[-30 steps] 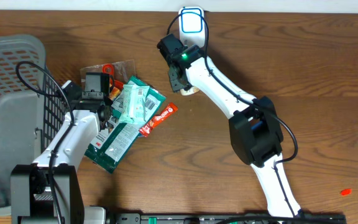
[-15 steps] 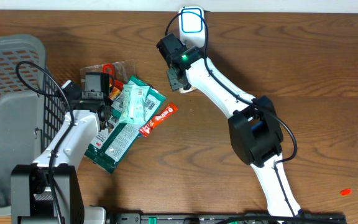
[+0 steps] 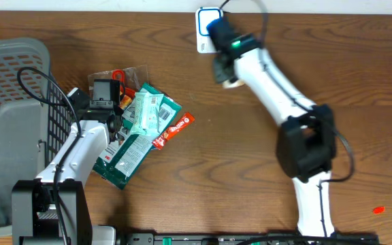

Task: Scan the item barcode

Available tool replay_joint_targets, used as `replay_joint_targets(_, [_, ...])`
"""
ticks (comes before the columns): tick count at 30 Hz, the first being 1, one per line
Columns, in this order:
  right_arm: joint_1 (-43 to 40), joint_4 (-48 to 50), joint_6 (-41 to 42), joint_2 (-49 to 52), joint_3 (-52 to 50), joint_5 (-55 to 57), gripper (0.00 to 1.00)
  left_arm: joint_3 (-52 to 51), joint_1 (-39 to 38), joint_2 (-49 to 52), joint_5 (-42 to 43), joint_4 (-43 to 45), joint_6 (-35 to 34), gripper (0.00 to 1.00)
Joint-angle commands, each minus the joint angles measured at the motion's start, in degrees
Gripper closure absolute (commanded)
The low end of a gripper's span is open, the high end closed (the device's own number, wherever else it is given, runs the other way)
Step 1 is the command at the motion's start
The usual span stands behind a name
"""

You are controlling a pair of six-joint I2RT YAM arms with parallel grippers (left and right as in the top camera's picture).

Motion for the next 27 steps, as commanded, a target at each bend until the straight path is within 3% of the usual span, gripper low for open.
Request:
replay_joint_targets(1, [-6.7, 0.1, -1.3, -5.2, 0.4, 5.6, 0.99, -0.4, 0.4, 0.8, -0.5, -0.1, -0.9, 0.11])
replay_joint_targets(19, [-42.3, 10.5, -12.5, -5.5, 0.4, 10.3, 0.99, -0.4, 0.3, 0.8, -0.5, -0.6, -0.9, 0.11])
replay_joint_targets(27, [-54.5, 20.2, -18.1, -5.5, 0.4, 0.0, 0.99, -0.4, 0.4, 0.8, -0.6, 0.3, -0.7, 0.11])
